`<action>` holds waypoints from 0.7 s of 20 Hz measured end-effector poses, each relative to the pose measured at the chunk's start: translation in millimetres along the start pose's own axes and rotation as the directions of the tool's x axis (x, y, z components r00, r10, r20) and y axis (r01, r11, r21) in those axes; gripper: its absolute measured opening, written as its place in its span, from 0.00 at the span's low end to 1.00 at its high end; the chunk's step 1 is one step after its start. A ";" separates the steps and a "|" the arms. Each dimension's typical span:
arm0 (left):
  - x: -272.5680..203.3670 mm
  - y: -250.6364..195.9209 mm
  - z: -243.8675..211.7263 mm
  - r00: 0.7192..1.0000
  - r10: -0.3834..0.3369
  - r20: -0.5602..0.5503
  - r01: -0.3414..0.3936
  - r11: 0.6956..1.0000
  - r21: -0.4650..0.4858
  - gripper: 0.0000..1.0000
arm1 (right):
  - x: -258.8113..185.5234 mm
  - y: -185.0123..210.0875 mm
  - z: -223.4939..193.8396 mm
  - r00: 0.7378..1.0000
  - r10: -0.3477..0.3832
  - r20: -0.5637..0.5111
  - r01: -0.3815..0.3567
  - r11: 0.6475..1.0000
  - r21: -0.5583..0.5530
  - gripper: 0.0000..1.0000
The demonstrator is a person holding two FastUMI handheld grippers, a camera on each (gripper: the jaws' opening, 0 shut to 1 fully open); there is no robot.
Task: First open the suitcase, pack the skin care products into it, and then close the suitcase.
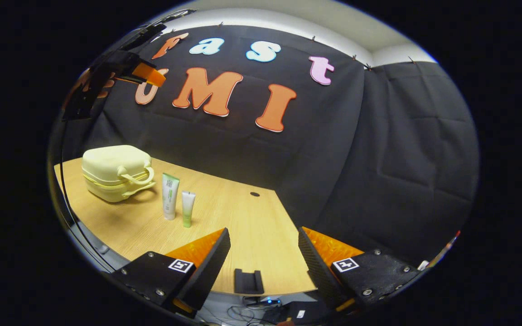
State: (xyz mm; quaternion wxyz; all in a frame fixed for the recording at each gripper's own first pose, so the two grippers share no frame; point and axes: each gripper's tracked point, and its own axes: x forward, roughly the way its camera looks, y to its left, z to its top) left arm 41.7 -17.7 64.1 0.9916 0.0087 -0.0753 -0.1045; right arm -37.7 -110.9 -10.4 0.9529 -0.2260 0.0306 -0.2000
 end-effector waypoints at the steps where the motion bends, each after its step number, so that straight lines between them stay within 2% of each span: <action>1: -1.2 3.7 3.7 1.000 0.011 0.007 -0.011 1.000 -0.007 1.00 | 0.5 8.3 16.1 0.999 0.033 0.018 -0.034 0.999 0.033 0.95; 6: -12.0 5.5 -7.7 1.000 0.001 0.004 -0.001 1.000 -0.029 0.97 | 18.8 62.8 72.3 0.983 0.160 0.090 -0.169 0.979 0.113 0.95; 7: -14.8 4.8 -13.1 1.000 -0.004 -0.003 0.004 0.999 -0.035 1.00 | 23.8 68.9 80.2 0.980 0.172 0.098 -0.184 0.975 0.128 0.95; 8: -16.0 5.8 -17.0 1.000 -0.007 -0.007 0.007 0.999 -0.037 0.98 | 28.8 71.9 86.2 0.979 0.175 0.101 -0.188 0.973 0.134 0.96; 9: -15.9 8.6 -18.9 1.000 -0.007 -0.004 0.007 0.999 -0.040 1.00 | 34.6 73.0 90.4 0.979 0.174 0.106 -0.188 0.973 0.134 0.96; 11: -15.4 15.1 -23.9 1.000 -0.004 -0.006 0.004 0.999 -0.041 0.98 | 43.7 76.6 97.6 0.979 0.173 0.105 -0.186 0.975 0.123 0.95; 14: -14.6 24.8 -36.4 1.000 -0.003 -0.018 0.003 0.999 -0.045 1.00 | 56.8 84.4 108.7 0.980 0.170 0.106 -0.183 0.976 0.117 0.95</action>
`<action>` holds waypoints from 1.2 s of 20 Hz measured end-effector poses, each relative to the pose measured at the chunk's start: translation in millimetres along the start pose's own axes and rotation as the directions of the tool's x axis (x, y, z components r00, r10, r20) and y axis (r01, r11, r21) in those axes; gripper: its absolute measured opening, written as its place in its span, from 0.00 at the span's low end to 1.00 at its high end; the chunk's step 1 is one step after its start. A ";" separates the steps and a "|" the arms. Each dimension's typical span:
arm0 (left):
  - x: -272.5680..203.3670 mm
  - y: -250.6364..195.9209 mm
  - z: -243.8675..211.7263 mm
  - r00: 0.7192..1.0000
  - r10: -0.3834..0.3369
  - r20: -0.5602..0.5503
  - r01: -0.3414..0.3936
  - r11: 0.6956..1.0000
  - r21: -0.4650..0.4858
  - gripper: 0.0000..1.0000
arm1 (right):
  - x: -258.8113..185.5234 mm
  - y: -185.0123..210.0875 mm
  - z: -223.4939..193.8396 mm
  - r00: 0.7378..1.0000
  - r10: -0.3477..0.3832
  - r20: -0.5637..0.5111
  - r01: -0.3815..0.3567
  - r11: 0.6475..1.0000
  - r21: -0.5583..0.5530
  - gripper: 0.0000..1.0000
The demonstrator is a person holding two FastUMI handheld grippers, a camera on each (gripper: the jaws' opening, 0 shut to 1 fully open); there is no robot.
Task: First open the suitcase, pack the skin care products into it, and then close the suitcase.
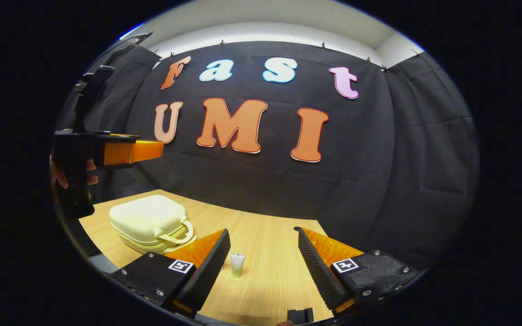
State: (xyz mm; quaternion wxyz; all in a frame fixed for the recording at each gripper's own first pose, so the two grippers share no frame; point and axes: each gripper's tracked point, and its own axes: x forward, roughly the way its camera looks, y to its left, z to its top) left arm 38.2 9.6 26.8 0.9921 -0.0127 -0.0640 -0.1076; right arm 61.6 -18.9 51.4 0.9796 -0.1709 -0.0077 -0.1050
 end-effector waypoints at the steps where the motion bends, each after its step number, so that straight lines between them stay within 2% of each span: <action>1: 0.9 2.8 -4.2 1.000 -0.001 -0.001 0.001 1.000 0.007 1.00 | 4.8 3.0 0.5 1.000 -0.001 -0.002 0.001 1.000 -0.006 0.95; 6: 6.0 8.5 -26.2 0.999 -0.053 -0.013 0.053 0.998 0.046 0.98 | 21.8 15.0 0.1 0.999 -0.022 -0.031 0.023 0.999 0.034 0.95; 8: 8.3 9.3 -37.0 0.997 -0.078 -0.028 0.079 0.996 0.049 1.00 | 21.1 13.5 -2.0 0.997 -0.059 -0.042 0.060 0.998 0.031 0.95; 10: 11.6 11.4 -46.8 0.994 -0.101 -0.042 0.104 0.993 0.060 0.98 | 17.8 11.7 -7.0 0.994 -0.093 -0.061 0.095 0.995 0.027 0.95; 14: 16.7 10.5 -72.2 0.985 -0.152 -0.082 0.162 0.978 0.134 1.00 | 10.7 11.1 -17.6 0.985 -0.129 -0.111 0.131 0.991 0.006 0.95; 15: 19.8 12.0 -78.5 0.983 -0.158 -0.095 0.171 0.973 0.154 0.98 | 11.0 11.3 -21.3 0.984 -0.124 -0.124 0.126 0.992 0.003 0.95; 16: 23.0 11.9 -83.2 0.982 -0.159 -0.101 0.175 0.970 0.170 1.00 | 10.9 10.9 -22.6 0.985 -0.114 -0.131 0.115 0.993 0.000 0.96; 17: 25.0 13.3 -87.1 0.984 -0.147 -0.103 0.164 0.968 0.189 0.97 | 12.7 8.5 -22.9 0.985 -0.108 -0.132 0.108 0.994 -0.008 0.96; 19: 30.2 13.5 -92.8 0.987 -0.118 -0.105 0.141 0.959 0.245 0.97 | 19.7 -2.6 -20.0 0.988 -0.103 -0.113 0.102 0.995 -0.017 0.96; 21: 36.4 9.8 -100.9 0.987 -0.099 -0.124 0.135 0.936 0.326 0.97 | 31.1 -9.9 -22.6 0.990 -0.084 -0.112 0.084 0.996 -0.004 0.96; 24: 41.7 5.3 -109.3 0.987 -0.076 -0.139 0.123 0.921 0.371 0.96 | 47.3 -21.9 -22.6 0.993 -0.060 -0.103 0.061 0.998 0.004 0.96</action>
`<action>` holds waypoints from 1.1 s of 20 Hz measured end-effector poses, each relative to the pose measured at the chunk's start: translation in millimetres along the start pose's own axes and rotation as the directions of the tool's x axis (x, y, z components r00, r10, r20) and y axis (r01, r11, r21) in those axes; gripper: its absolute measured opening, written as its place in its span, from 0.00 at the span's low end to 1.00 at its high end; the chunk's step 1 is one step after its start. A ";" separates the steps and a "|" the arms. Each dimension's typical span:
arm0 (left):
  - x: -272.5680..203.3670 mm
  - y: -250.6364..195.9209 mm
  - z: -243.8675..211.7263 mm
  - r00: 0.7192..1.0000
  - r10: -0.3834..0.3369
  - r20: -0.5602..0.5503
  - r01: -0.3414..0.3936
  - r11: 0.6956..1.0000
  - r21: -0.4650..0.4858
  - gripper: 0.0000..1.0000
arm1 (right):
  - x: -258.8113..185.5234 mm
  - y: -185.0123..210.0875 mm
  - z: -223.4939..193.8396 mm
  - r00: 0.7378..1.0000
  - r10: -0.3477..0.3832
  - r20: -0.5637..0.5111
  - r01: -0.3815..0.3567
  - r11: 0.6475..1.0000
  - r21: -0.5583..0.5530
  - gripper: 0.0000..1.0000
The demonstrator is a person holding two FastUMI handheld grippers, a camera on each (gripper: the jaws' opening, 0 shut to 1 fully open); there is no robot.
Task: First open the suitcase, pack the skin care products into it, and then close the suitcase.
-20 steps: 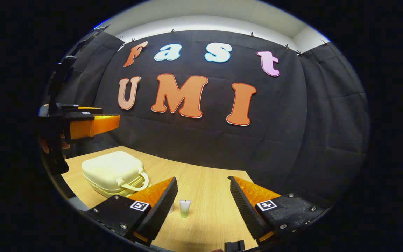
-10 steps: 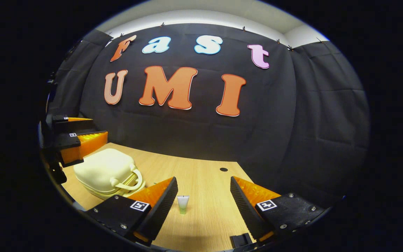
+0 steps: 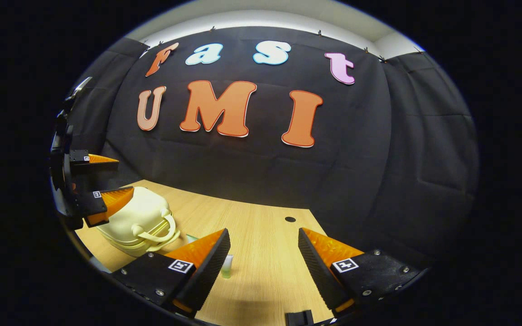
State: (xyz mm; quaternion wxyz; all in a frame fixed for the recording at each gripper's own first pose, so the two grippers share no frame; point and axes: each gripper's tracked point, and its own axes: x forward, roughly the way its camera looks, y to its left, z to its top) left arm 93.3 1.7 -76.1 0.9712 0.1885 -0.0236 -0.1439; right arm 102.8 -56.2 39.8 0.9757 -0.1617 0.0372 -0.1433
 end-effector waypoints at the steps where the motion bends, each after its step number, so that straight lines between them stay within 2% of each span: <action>1: 0.3 -1.2 0.0 1.000 0.013 -0.003 -0.013 1.000 0.022 0.96 | 3.7 -2.6 1.4 1.000 0.010 0.005 -0.010 1.000 0.004 0.96; 7: 10.6 -19.1 -13.4 0.999 0.022 -0.045 -0.016 0.990 0.143 0.96 | 20.7 -14.7 -5.2 0.998 0.055 0.004 -0.055 0.998 -0.008 0.96; 11: 15.0 -37.9 -13.8 0.998 -0.002 -0.058 0.013 0.979 0.202 0.96 | 25.2 -16.3 -12.7 0.997 0.077 -0.005 -0.077 0.997 0.002 0.96; 15: 20.1 -45.9 -18.1 0.997 -0.014 -0.075 0.032 0.969 0.244 0.96 | 32.1 -20.2 -14.9 0.996 0.084 -0.008 -0.084 0.996 0.005 0.96; 17: 21.4 -47.4 -17.3 0.997 -0.016 -0.077 0.034 0.971 0.235 0.96 | 34.5 -23.0 -13.5 0.996 0.084 -0.005 -0.084 0.996 0.013 0.96; 20: 25.1 -48.7 -10.1 0.998 -0.019 -0.054 0.036 0.946 0.323 0.95 | 38.0 -24.5 -15.9 0.996 0.089 -0.009 -0.088 0.996 0.020 0.96; 22: 24.1 -57.5 -14.0 0.998 -0.032 -0.061 0.047 0.964 0.262 0.95 | 40.5 -23.1 -15.7 0.995 0.094 -0.013 -0.094 0.995 0.015 0.96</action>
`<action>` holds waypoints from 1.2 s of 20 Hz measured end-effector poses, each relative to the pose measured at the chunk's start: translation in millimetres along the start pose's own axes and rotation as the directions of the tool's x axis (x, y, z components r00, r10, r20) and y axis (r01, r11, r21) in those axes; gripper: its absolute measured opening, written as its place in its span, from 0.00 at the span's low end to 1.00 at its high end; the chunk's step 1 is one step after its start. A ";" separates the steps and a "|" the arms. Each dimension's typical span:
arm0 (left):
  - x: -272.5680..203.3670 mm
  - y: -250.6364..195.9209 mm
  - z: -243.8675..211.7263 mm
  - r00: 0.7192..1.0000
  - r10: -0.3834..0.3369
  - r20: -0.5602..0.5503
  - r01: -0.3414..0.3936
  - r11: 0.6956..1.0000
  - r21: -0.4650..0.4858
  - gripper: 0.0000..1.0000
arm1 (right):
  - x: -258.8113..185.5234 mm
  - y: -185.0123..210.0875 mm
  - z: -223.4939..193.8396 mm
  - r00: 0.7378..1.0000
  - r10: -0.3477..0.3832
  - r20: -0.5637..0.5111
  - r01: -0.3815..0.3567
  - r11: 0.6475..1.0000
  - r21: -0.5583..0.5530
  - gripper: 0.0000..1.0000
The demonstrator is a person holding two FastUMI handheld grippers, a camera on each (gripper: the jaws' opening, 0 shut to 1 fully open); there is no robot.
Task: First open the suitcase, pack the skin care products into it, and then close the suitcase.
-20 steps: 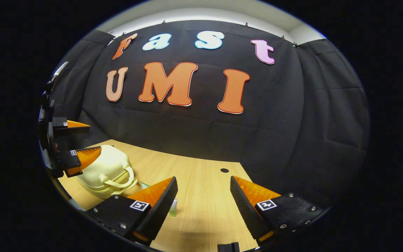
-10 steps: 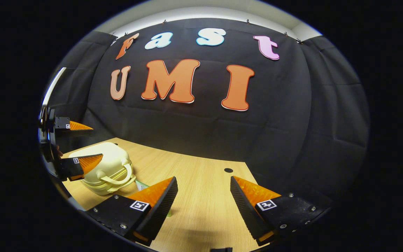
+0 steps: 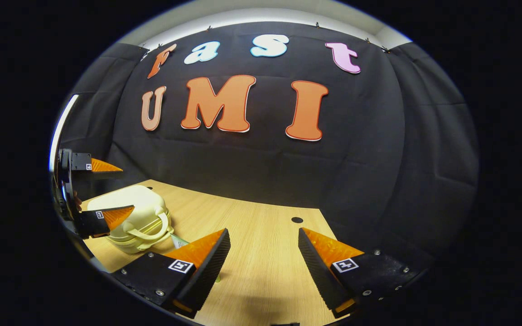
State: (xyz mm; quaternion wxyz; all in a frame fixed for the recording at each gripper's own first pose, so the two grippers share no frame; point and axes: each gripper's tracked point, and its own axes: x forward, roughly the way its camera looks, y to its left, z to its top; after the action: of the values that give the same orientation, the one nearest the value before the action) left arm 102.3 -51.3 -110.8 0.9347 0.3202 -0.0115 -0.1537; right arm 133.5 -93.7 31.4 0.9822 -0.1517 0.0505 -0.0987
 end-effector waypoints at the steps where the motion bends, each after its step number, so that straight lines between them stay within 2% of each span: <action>1: 0.5 0.5 -0.9 1.000 0.005 -0.007 -0.006 0.999 -0.050 0.95 | 1.1 0.0 -0.1 1.000 0.001 -0.001 -0.001 1.000 -0.004 0.96; 3: 1.1 5.5 6.6 0.999 0.034 -0.012 -0.036 0.983 -0.180 0.95 | 0.6 0.1 4.6 1.000 0.000 0.003 0.000 1.000 0.000 0.96; 5: 4.7 12.1 16.3 0.998 0.062 -0.010 -0.062 0.953 -0.296 0.96 | -0.7 4.9 6.8 1.000 0.004 0.006 -0.004 1.000 0.008 0.96; 7: 8.4 18.7 23.1 0.996 0.090 -0.003 -0.086 0.939 -0.334 0.97 | -2.0 10.0 4.7 1.000 0.009 0.000 -0.009 1.000 -0.005 0.96; 10: 14.3 21.0 23.5 0.996 0.088 0.008 -0.081 0.945 -0.317 0.96 | -4.0 14.3 4.4 1.000 0.016 -0.004 -0.016 1.000 -0.005 0.96; 12: 15.7 21.3 15.8 0.997 0.075 0.006 -0.071 0.960 -0.272 0.96 | -4.7 16.1 3.6 1.000 0.018 -0.007 -0.018 1.000 -0.009 0.96; 15: 19.3 14.0 -4.4 0.999 0.035 -0.025 -0.037 0.993 -0.114 0.96 | -2.6 14.2 1.7 1.000 0.015 -0.008 -0.015 1.000 -0.022 0.95; 17: 19.1 2.5 -23.5 0.998 0.002 -0.056 -0.003 1.000 -0.014 0.96 | -2.1 12.2 -1.0 1.000 0.014 -0.012 -0.014 1.000 -0.018 0.96; 20: 15.9 -15.9 -51.8 0.993 -0.045 -0.105 0.058 0.991 0.125 0.96 | 0.6 7.8 -6.8 1.000 0.011 -0.023 -0.011 1.000 -0.013 0.96; 24: 13.1 -40.4 -85.8 0.980 -0.094 -0.176 0.134 0.963 0.235 0.95 | 6.6 2.1 -16.5 0.999 0.014 -0.042 -0.014 1.000 -0.011 0.96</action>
State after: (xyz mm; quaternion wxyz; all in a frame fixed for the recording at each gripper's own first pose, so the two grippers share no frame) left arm 113.7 -34.3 -204.3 0.8753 0.4449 0.0645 -0.1780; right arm 138.2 -97.9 14.7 0.9807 -0.1548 0.0726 -0.0948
